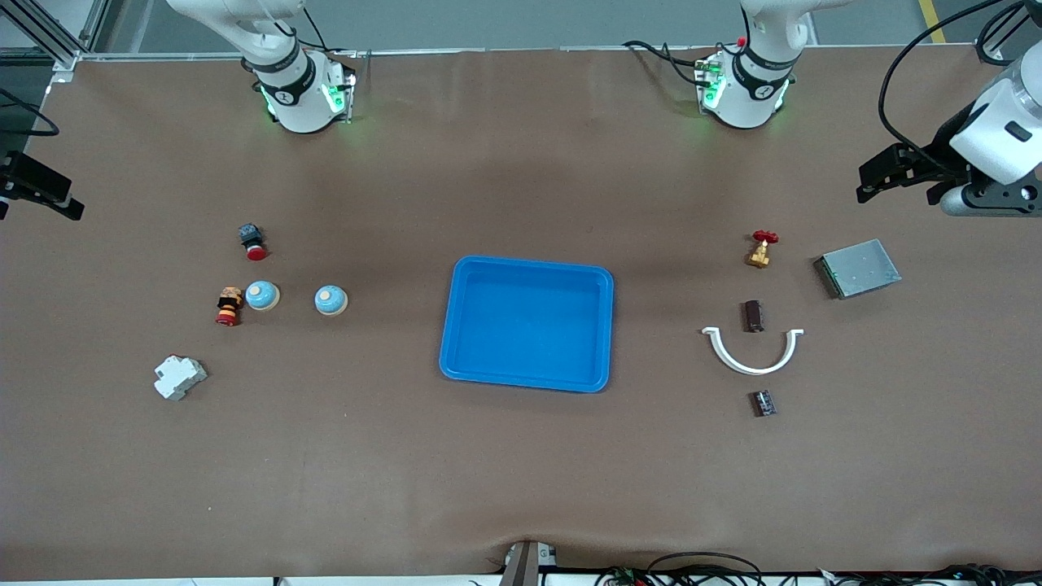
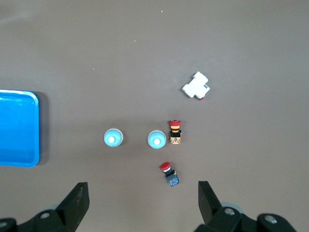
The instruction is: Place electrolytic capacitor and blue bell in tray
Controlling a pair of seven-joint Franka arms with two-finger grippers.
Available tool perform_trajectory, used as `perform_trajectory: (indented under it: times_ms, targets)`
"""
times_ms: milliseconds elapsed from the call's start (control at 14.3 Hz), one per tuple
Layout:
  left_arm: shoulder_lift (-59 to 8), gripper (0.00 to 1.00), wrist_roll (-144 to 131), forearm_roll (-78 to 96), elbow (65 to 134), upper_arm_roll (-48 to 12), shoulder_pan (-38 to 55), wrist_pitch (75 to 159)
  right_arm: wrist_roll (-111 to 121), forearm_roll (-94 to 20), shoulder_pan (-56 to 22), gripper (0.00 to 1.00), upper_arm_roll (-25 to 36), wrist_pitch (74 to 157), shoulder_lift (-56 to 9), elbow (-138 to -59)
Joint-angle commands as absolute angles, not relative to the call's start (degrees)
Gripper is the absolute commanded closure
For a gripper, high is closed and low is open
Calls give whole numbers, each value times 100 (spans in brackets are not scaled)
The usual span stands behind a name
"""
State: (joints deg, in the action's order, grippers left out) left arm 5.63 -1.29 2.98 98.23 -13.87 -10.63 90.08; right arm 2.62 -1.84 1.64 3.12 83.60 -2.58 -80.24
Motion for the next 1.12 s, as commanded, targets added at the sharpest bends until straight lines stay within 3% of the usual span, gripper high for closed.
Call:
perform_trajectory:
  times_ms: [0, 1050]
  targets:
    - [545, 0, -141, 316, 9747, -1389, -1107, 8947, 308, -158, 237, 0, 255, 8411, -193, -8095]
    - [211, 0, -193, 316, 9642, -1415, -1046, 9061, 281, -220, 220, 0, 246, 8376, -211, -8182]
